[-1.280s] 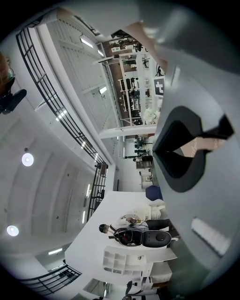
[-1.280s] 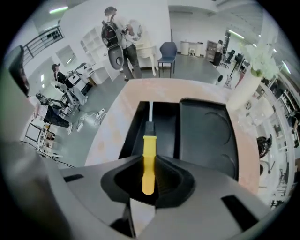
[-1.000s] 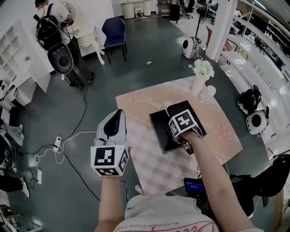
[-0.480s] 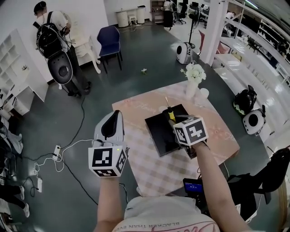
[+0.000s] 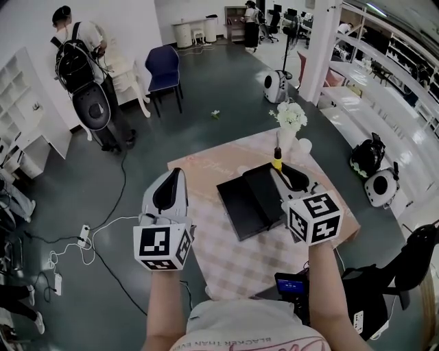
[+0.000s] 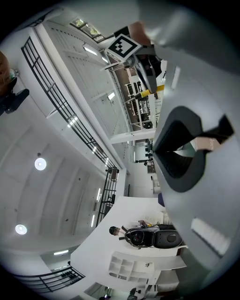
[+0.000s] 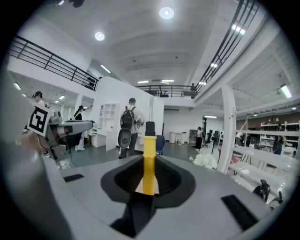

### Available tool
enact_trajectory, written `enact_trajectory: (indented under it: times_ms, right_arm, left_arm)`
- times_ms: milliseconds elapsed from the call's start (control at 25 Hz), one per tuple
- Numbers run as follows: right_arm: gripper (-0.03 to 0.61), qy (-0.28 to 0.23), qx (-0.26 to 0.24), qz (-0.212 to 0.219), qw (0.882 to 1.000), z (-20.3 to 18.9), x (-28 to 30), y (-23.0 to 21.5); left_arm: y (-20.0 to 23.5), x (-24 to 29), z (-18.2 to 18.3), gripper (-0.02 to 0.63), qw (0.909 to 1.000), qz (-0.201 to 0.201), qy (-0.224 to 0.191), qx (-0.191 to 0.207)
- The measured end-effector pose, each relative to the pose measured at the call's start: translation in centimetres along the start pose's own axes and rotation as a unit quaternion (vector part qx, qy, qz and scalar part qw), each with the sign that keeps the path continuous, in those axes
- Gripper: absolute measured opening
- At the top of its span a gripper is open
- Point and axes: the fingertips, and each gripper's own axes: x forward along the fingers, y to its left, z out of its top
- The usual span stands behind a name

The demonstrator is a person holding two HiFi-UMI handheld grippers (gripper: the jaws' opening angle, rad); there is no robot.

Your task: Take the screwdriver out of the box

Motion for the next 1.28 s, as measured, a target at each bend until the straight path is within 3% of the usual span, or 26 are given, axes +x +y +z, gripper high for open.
enact_trajectory:
  times_ms: [440,840,1280]
  right_arm:
    - [0.077,-0.146,-0.037,-0.045,0.988,3.3,-4.7,-0.9]
    - [0.077,-0.192,-0.051,-0.054,0.979,6.2,-8.0,-0.6]
    - [0.077,-0.191,-0.044,-0.058,0.979,6.8,-8.3,-0.7]
  left_arm:
    - [-0.2,-0.3,1.9,0.011,0.9988,-0.005,-0.048,-0.003]
    - [-0.5,-0.2,3.8,0.011,0.997,-0.007,-0.076,0.01]
    - [-1.0,-0.3,4.5,0.011,0.996,-0.011,-0.086,0.023]
